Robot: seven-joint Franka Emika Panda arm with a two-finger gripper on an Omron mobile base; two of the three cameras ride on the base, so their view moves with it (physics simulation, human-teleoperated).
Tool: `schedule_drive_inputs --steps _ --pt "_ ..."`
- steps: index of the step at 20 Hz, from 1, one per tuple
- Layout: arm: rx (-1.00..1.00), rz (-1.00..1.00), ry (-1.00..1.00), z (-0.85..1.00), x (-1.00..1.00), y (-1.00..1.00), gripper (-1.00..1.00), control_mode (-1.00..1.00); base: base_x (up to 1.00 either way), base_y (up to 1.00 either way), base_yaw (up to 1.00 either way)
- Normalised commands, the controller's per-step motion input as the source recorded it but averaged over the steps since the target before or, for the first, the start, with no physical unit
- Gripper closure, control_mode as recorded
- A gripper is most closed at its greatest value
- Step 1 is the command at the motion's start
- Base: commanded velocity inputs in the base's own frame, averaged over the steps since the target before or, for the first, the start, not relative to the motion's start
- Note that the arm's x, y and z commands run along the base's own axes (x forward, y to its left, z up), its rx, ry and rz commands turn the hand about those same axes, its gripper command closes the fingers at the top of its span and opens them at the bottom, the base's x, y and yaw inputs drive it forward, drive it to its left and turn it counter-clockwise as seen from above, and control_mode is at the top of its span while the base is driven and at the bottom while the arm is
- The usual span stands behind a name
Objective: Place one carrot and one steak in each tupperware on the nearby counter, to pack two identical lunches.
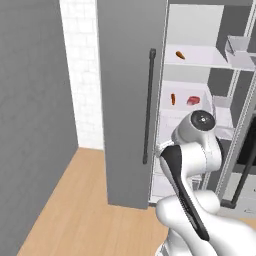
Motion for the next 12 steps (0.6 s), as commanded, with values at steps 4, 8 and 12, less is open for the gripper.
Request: schedule_drive_inputs --steps 4,8,12 --pt "0.0 0.0 0.0 0.0 0.0 0.0 -1.0 1.0 0.25 0.12 -0.17" --pt "0.0 0.0 0.0 0.0 0.0 0.0 -1.0 1.0 0.81 0.75 -0.67" --pt "0.0 0.0 0.0 0.0 0.0 0.0 -1.0 1.0 0.87 0.84 -0.7"
